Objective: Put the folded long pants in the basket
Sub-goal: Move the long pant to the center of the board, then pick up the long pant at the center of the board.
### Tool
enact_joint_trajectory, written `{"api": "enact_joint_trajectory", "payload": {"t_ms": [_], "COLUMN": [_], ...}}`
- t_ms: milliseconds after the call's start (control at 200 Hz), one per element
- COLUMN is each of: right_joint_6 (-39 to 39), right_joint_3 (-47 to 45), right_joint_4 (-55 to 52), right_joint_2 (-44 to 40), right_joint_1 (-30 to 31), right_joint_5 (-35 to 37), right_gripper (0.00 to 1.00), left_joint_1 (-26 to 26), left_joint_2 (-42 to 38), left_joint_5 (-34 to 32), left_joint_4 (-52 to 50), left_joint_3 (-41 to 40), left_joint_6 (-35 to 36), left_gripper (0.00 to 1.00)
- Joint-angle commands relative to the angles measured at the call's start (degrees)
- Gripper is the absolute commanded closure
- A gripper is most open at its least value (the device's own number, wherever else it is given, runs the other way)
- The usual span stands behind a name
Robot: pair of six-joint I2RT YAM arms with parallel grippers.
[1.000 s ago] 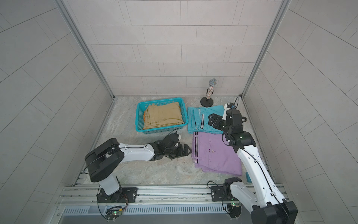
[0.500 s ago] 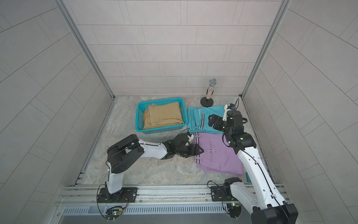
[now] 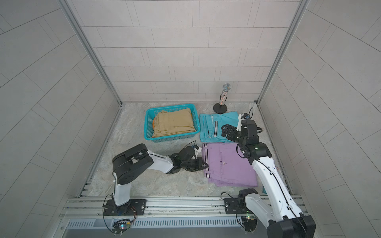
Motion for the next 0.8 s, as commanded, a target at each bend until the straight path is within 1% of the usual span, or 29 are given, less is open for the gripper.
{"api": "enact_joint_trajectory", "payload": {"t_ms": [0, 90, 195, 275, 305, 360, 400, 440, 460, 530, 600, 650, 705, 750, 795], "right_joint_6": [0.91, 2.5, 6.15, 8.09, 8.13, 8.2, 8.45, 8.87, 9.03, 9.63, 9.83, 10.1, 10.53, 10.74, 10.93], "right_joint_3": [-2.06, -5.38, -11.89, -17.13, -18.3, -20.19, -21.8, -23.22, -23.88, -25.78, -26.67, -26.96, -27.14, -27.01, -26.81], "right_joint_4": [-0.35, 1.21, 6.11, 9.74, 9.92, 10.32, 11.45, 12.57, 13.27, 15.97, 17.89, 19.31, 20.42, 21.19, 21.47], "right_joint_2": [-1.52, -1.63, -0.03, 2.65, 3.71, 5.32, 6.38, 7.65, 8.47, 11.79, 15.4, 17.53, 19.03, 19.71, 20.15], "right_joint_1": [-0.26, -0.22, -0.19, 0.21, 0.57, 1.12, 1.76, 2.34, 2.7, 3.87, 4.71, 5.32, 6.06, 6.71, 7.47], "right_joint_5": [-0.5, -2.25, -7.52, -11.33, -11.81, -12.78, -13.52, -14.42, -14.94, -17.06, -19.43, -20.64, -20.88, -20.93, -20.64], "right_gripper": [0.04, 0.02, 0.01, 0.01, 0.01, 0.0, 0.0, 0.0, 0.0, 0.0, 0.02, 0.07, 0.13, 0.2, 0.3], "left_joint_1": [4.58, 7.8, 11.25, 13.29, 13.97, 15.32, 15.98, 16.33, 16.53, 16.88, 17.41, 17.86, 18.32, 18.58, 18.64], "left_joint_2": [-7.3, -16.91, -26.14, -31.07, -32.36, -33.67, -34.07, -34.22, -34.35, -34.47, -34.29, -34.13, -34.14, -34.14, -33.73], "left_joint_5": [-3.41, -4.09, -4.65, -5.52, -5.41, -5.25, -4.67, -4.32, -4.33, -4.03, -2.85, -2.61, -3.21, -3.77, -3.83], "left_joint_4": [-14.48, -23.73, -33.16, -34.81, -35.1, -36.39, -36.92, -37.26, -37.47, -36.72, -34.49, -33.94, -34.01, -33.84, -33.01], "left_joint_3": [-9.46, -13.62, -16.76, -19.54, -20.17, -20.37, -20.16, -19.94, -19.85, -19.99, -20.57, -20.8, -20.97, -21.15, -21.25], "left_joint_6": [2.42, 6.24, 9.95, 10.63, 10.85, 11.43, 11.95, 12.43, 12.51, 12.56, 12.04, 11.74, 11.81, 12.11, 12.58], "left_gripper": [1.0, 1.0, 1.0, 1.0, 0.98, 0.96, 0.92, 0.87, 0.82, 0.51, 0.27, 0.11, 0.01, 0.0, 0.0]}}
